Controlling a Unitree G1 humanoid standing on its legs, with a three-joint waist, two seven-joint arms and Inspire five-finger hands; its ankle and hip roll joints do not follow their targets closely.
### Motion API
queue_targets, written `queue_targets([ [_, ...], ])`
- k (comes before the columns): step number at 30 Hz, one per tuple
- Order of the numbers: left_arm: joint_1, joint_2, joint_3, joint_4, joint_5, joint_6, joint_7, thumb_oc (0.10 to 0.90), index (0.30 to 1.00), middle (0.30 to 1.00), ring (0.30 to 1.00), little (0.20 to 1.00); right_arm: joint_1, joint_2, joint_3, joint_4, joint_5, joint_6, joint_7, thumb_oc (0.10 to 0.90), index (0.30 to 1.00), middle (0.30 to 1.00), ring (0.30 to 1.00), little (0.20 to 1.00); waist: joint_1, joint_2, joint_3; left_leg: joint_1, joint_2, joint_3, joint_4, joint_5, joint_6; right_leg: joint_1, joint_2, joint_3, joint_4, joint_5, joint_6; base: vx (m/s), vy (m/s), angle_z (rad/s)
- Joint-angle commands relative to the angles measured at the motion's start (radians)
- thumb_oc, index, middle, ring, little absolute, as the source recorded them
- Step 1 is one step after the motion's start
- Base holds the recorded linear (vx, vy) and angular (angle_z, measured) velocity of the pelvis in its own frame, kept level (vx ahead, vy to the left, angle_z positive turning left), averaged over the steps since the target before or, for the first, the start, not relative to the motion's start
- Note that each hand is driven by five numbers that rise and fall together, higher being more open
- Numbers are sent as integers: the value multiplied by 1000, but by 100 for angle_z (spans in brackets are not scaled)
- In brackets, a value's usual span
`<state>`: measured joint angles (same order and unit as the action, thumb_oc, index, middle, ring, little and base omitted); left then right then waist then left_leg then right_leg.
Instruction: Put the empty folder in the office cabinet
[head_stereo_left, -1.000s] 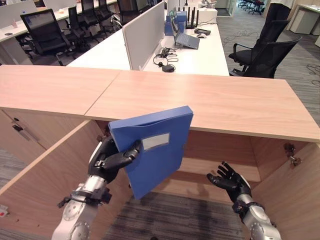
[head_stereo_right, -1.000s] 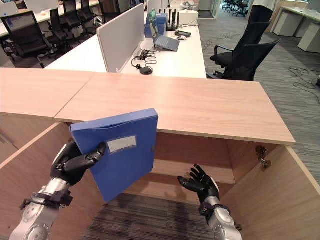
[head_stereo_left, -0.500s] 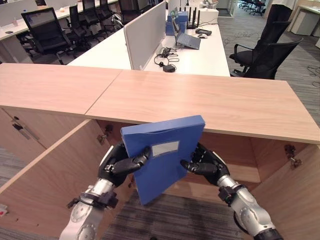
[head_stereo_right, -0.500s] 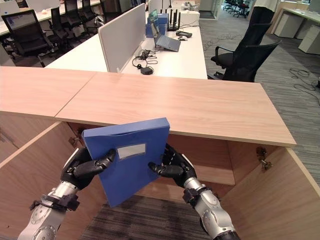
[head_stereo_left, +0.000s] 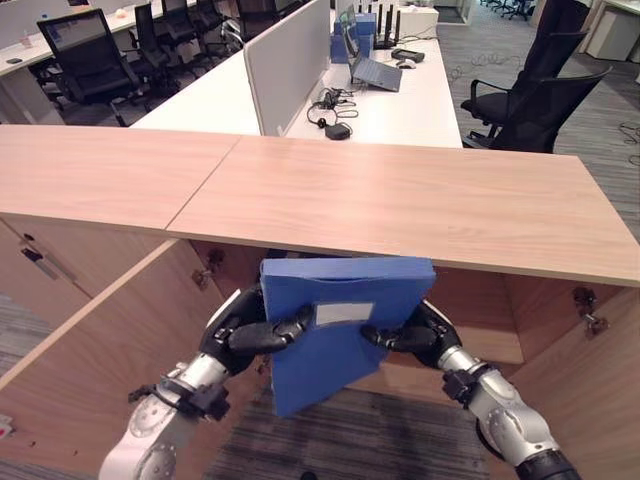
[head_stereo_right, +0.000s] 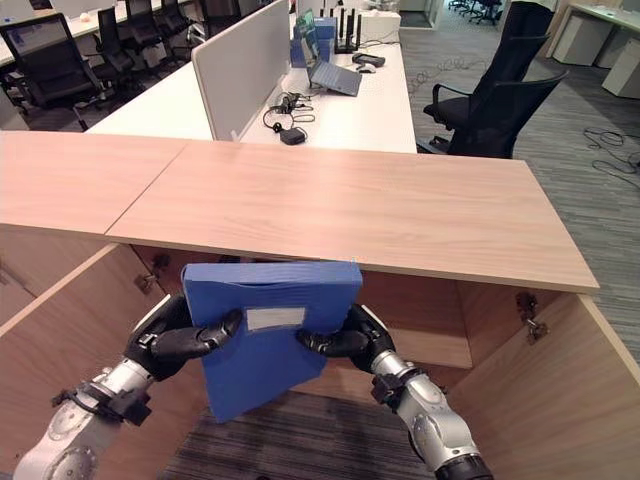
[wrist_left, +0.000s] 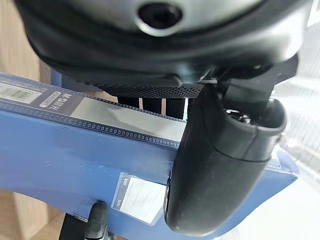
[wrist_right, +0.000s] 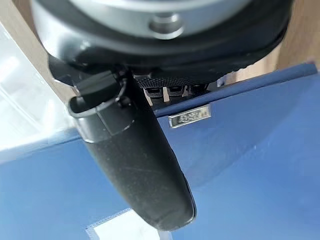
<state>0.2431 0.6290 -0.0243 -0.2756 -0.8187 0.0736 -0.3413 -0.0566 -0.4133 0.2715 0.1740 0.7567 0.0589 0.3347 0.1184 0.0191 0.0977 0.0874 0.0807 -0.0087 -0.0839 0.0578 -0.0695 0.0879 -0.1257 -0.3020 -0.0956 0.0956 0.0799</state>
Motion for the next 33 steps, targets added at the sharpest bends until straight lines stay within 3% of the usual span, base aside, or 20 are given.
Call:
queue_targets([
  [1,-160,31,-86,-172,-122,-40,-129,400,300,300,300,300,-203,7,36,-76,69,-68,74,800,900,900,900,900,0,-10,-29,36,-28,-38,-3,-104,16,92,-25,-21,8,-132,60,0,0,0],
  [4,-219,82,-134,-200,-166,-39,-138,400,300,300,300,300,-232,-27,96,-58,94,-52,103,800,900,900,900,900,2,-15,-29,34,-28,-41,-3,-102,17,91,-24,-21,8,-131,62,0,0,0],
  [10,-276,95,-181,-206,-188,-50,-140,400,300,300,300,300,-245,-47,165,-86,134,-27,155,800,900,900,900,900,3,-20,-28,33,-29,-43,-3,-99,16,91,-24,-22,8,-131,61,-1,-1,1],
  [16,-315,20,-225,-199,-211,-67,-114,400,300,300,300,300,-246,-1,207,-146,165,-27,174,800,900,900,900,900,3,-18,-27,30,-32,-48,-3,-99,18,90,-23,-24,8,-132,61,0,0,2],
  [17,-312,4,-223,-200,-211,-67,-109,400,300,300,300,300,-243,13,204,-153,173,-28,173,753,829,829,829,829,2,-18,-28,30,-33,-48,-3,-100,19,90,-23,-22,8,-132,61,0,0,0],
  [18,-309,-14,-223,-200,-216,-70,-104,400,300,300,300,300,-241,27,199,-160,181,-33,169,573,559,559,559,559,1,-18,-29,31,-33,-48,-3,-101,19,90,-23,-20,8,-133,60,0,0,0],
  [19,-309,-14,-223,-200,-216,-70,-104,400,300,300,300,300,-241,27,199,-160,181,-33,168,529,493,493,493,493,1,-18,-29,31,-33,-48,-3,-102,19,90,-23,-20,8,-133,60,0,0,0],
  [20,-305,-46,-222,-192,-219,-76,-90,400,300,300,300,300,-242,54,191,-161,187,-44,154,400,300,300,300,300,1,-17,-30,32,-33,-47,-3,-102,20,89,-23,-18,8,-132,59,0,0,0],
  [22,-292,-90,-217,-187,-216,-79,-72,400,300,300,300,300,-236,94,177,-172,201,-50,141,400,300,300,300,300,0,-15,-30,31,-33,-45,-3,-104,20,87,-22,-17,8,-134,58,0,0,0],
  [33,-227,-173,-159,-183,-229,-100,-27,400,300,300,300,300,-204,142,132,-205,232,-77,107,400,300,300,300,300,3,-18,-33,29,-32,-49,-3,-105,20,89,-22,-19,8,-136,56,0,0,0],
])
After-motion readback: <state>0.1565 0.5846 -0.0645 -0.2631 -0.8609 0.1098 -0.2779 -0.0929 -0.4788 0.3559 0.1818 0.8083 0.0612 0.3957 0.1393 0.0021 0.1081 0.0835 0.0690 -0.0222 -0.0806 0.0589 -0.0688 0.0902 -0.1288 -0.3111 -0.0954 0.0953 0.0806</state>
